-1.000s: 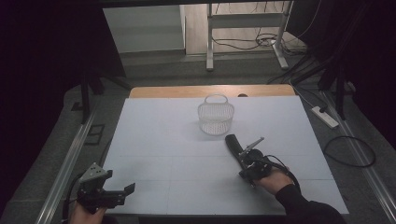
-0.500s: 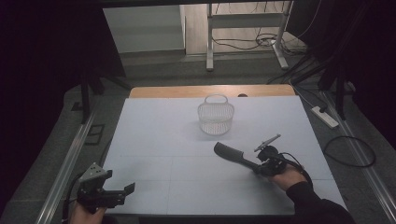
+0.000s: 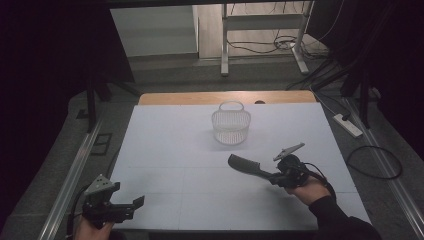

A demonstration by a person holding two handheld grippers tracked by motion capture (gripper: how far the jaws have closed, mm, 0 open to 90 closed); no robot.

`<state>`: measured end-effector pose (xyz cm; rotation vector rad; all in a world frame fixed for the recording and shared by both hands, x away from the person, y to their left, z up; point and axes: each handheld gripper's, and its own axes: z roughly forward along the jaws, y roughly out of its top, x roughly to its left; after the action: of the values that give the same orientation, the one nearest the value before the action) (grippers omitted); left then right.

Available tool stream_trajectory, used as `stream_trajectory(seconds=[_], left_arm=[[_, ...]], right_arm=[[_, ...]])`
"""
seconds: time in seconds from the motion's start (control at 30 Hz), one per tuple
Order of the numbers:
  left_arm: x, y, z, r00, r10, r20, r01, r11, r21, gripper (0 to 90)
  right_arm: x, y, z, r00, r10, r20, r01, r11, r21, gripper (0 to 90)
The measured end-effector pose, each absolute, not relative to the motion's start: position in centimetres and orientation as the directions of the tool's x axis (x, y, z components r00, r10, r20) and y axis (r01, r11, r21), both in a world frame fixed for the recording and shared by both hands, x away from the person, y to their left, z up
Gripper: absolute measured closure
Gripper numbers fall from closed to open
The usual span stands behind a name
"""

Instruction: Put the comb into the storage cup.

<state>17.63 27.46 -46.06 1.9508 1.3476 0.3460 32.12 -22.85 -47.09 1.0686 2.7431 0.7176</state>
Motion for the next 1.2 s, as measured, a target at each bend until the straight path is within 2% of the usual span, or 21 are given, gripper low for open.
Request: stream_trajectory(seconds=[0.17, 0.2, 0.23, 0.27, 0.37, 0.4, 0.57, 0.6, 0.63, 0.8, 0.83, 1.07, 1.2], left_arm=[[17.6, 27.4, -46.1, 0.414, 0.893, -0.177, 0.697, -0.186, 0.693, 1.5], [17.6, 27.4, -46.1, 0.414, 0.893, -0.177, 0.697, -0.186, 0.693, 1.5], [17.7, 27.4, -46.1, 0.415, 0.893, -0.176, 0.698, -0.188, 0.691, 1.5], [17.7, 27.4, -46.1, 0.415, 0.893, -0.176, 0.698, -0.188, 0.691, 1.5], [17.6, 27.4, -46.1, 0.415, 0.893, -0.176, 0.697, -0.187, 0.692, 1.5], [17.6, 27.4, -46.1, 0.415, 0.893, -0.176, 0.697, -0.187, 0.692, 1.5], [17.7, 27.5, -46.1, 0.415, 0.893, -0.176, 0.699, -0.189, 0.69, 1.5], [17.7, 27.5, -46.1, 0.415, 0.893, -0.176, 0.699, -0.189, 0.69, 1.5], [17.7, 27.4, -46.1, 0.413, 0.893, -0.177, 0.699, -0.186, 0.69, 1.5], [17.7, 27.4, -46.1, 0.415, 0.893, -0.174, 0.7, -0.191, 0.688, 1.5], [17.7, 27.4, -46.1, 0.413, 0.893, -0.176, 0.7, -0.188, 0.689, 1.5], [17.7, 27.4, -46.1, 0.412, 0.894, -0.177, 0.702, -0.187, 0.687, 1.5], [17.7, 27.4, -46.1, 0.41, 0.894, -0.178, 0.704, -0.186, 0.685, 1.5]], right_arm=[[32.2, -23.1, -46.5, -0.744, 0.666, 0.052, 0.602, 0.635, 0.483, 60.5], [32.2, -23.1, -46.5, -0.744, 0.666, 0.052, 0.602, 0.635, 0.483, 60.5], [32.3, -23.2, -46.3, -0.743, 0.668, 0.046, 0.599, 0.632, 0.493, 55.2], [32.3, -23.2, -46.3, -0.743, 0.668, 0.046, 0.599, 0.632, 0.493, 55.2], [32.4, -23.3, -45.9, -0.743, 0.668, 0.034, 0.588, 0.627, 0.511, 42.7], [32.4, -23.3, -45.9, -0.743, 0.668, 0.034, 0.588, 0.627, 0.511, 42.7], [32.7, -23.4, -45.3, -0.742, 0.67, 0.018, 0.576, 0.623, 0.529, 26.3], [32.7, -23.4, -45.3, -0.742, 0.67, 0.018, 0.576, 0.623, 0.529, 26.3], [32.9, -23.5, -45.2, -0.741, 0.672, 0.006, 0.573, 0.627, 0.528, 20.7], [33.2, -23.5, -45.2, -0.737, 0.676, 0.01, 0.578, 0.623, 0.527, 12.3], [33.3, -23.6, -45.3, -0.743, 0.67, 0.006, 0.573, 0.631, 0.522, 7.4], [34.0, -23.9, -45.6, -0.733, 0.68, 0.001, 0.583, 0.628, 0.515, 0.0], [34.5, -23.9, -45.8, -0.725, 0.689, -0.011, 0.591, 0.63, 0.503, 0.0]])
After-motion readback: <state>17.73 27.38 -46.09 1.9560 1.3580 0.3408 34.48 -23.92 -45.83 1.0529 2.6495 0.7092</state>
